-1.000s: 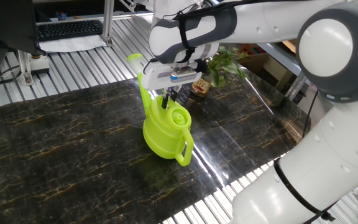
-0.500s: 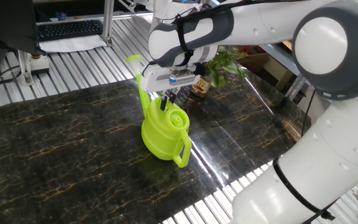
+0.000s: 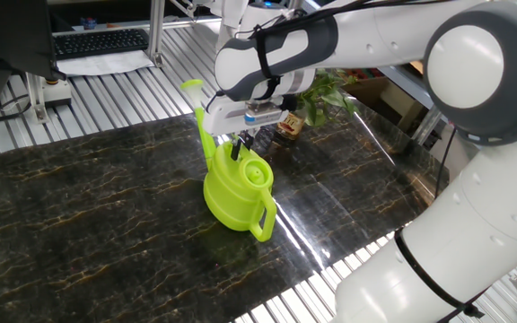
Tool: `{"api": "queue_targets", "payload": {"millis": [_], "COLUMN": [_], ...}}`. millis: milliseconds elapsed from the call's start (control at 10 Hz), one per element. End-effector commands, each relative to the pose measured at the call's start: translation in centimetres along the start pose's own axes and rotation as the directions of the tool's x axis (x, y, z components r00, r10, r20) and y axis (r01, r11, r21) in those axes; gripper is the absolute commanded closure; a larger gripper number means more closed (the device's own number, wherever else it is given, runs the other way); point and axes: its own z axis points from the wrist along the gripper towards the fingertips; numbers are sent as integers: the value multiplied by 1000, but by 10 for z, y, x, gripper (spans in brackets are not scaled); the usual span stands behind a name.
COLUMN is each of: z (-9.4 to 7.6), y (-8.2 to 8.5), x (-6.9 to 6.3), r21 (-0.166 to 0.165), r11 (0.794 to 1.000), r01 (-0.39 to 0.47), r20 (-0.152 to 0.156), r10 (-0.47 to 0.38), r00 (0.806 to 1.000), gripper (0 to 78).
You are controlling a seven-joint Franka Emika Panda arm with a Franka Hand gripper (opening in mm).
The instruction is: Water the plant
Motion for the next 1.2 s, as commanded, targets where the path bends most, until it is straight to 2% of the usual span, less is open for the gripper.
{"api": "queue_targets", "payload": {"millis": [100,600,800,1000,1200], "z": [-2,-3,-7,-17,-20], "y": [0,0,1,3,2], "x": [-1,-2,-8,-27,-35], "r21": [3,4,13,12,11], "r11": [1000,1000,1000,1000,1000], "r01": [7,-9,-11,-5,-5], "r20": [9,32,36,39,51], "r10": [-7,9,11,5,4], "r00": [1000,999,999,999,999], "gripper": [753,753,753,753,753]}}
